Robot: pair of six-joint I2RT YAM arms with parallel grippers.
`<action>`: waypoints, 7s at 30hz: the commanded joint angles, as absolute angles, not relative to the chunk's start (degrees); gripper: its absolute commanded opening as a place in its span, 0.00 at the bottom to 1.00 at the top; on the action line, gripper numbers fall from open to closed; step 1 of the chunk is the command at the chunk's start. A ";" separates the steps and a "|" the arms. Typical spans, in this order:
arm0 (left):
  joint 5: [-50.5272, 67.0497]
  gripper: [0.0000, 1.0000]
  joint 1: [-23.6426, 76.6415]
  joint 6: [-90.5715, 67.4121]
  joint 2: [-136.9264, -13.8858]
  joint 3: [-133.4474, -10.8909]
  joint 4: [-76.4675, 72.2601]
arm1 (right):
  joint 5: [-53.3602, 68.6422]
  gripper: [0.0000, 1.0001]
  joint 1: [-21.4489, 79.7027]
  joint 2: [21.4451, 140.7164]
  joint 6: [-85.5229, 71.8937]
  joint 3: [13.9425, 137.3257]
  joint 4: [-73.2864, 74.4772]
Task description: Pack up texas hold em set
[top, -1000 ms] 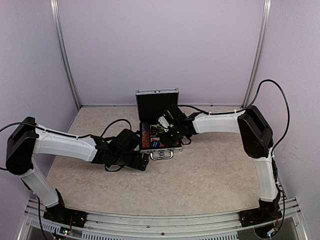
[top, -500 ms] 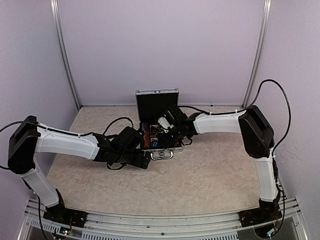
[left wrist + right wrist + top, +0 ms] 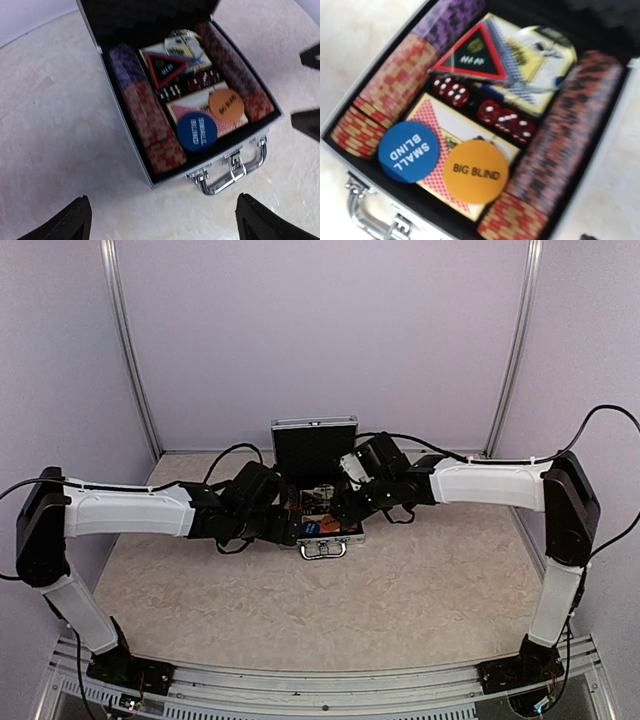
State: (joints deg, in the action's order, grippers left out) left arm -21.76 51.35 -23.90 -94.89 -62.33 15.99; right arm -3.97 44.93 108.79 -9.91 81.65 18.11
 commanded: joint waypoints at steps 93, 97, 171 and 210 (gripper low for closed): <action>11.11 0.99 32.26 -33.02 -98.31 -50.08 -28.44 | 34.59 0.75 24.08 114.57 -32.43 60.66 -15.22; 8.72 0.99 32.34 -34.45 -98.80 -48.50 -28.42 | 35.11 0.80 24.08 116.48 -34.22 61.70 -16.96; 15.04 0.99 42.71 -35.71 -101.13 -49.42 -33.82 | 22.69 0.88 35.96 95.02 -24.61 54.93 -5.98; 8.84 0.99 42.91 -32.96 -99.22 -47.35 -34.38 | 16.69 0.90 27.84 102.03 -24.30 64.51 -4.78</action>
